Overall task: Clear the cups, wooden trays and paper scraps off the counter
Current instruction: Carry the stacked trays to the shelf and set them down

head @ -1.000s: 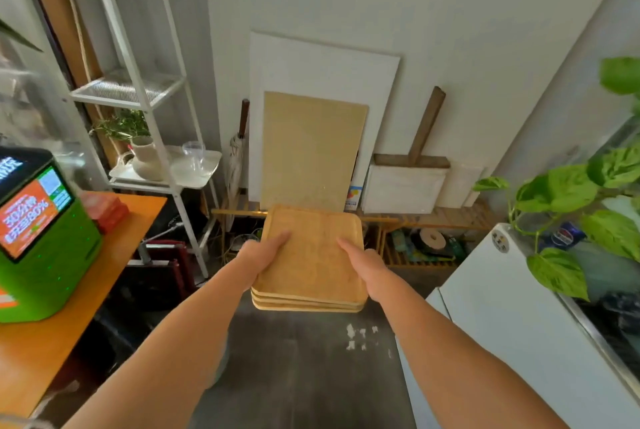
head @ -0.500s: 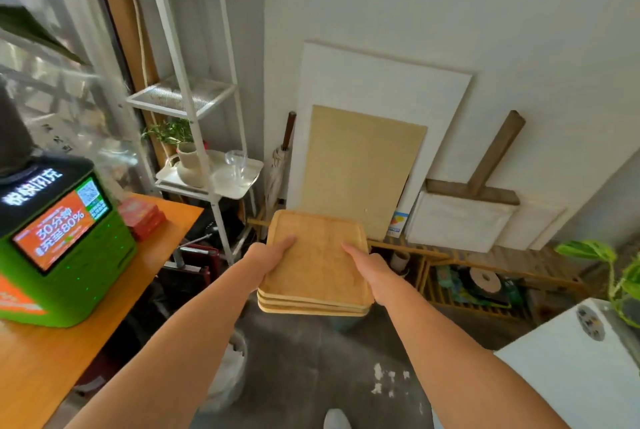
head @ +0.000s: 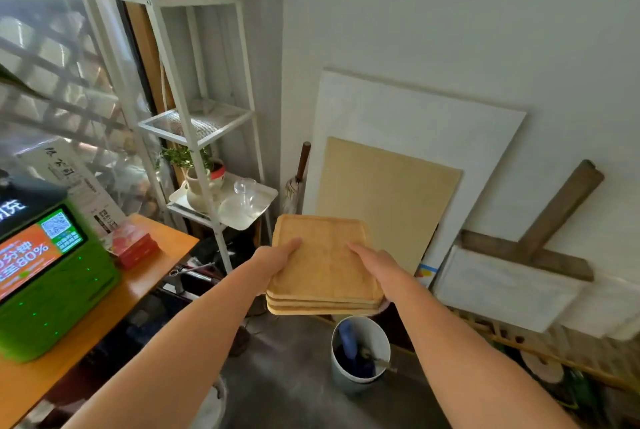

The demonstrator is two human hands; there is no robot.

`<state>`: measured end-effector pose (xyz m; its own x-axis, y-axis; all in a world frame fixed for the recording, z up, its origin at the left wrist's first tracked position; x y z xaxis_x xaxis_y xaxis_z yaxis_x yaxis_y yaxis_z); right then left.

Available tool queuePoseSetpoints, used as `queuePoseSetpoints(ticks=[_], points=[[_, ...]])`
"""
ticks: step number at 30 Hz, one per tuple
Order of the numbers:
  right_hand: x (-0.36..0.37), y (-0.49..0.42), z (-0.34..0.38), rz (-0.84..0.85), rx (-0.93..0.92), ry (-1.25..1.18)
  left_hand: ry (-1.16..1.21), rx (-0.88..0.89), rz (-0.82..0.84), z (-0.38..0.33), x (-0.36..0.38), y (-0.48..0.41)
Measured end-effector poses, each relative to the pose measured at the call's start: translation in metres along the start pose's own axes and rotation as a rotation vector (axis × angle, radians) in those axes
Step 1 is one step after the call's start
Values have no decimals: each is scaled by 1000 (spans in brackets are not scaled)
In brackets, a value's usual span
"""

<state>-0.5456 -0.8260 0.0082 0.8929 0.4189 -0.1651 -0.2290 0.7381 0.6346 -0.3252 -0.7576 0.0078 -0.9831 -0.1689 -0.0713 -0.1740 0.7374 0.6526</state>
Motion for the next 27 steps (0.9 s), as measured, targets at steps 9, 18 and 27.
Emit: queuePoseSetpoints(ticks=[9, 18, 27], points=[[-21, -69, 40, 106, -16, 96, 90, -45, -81, -28, 9, -44], [14, -146, 106, 202, -29, 108, 127, -44, -124, -79, -45, -100], [49, -235, 237, 209, -104, 123, 159, 44, -157, -182, -126, -176]])
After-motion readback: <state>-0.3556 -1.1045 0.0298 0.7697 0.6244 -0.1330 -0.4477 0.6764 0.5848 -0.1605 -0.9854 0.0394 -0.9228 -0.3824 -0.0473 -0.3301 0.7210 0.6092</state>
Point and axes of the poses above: each hand's wrist, its own y-axis away from the middle knuckle, its own x-axis out of the palm, z = x × y, the point moved 2 cm from there along -y, towards the middle knuckle, and after that the axes turned 12 degrees about z, right-handed, at the moved point
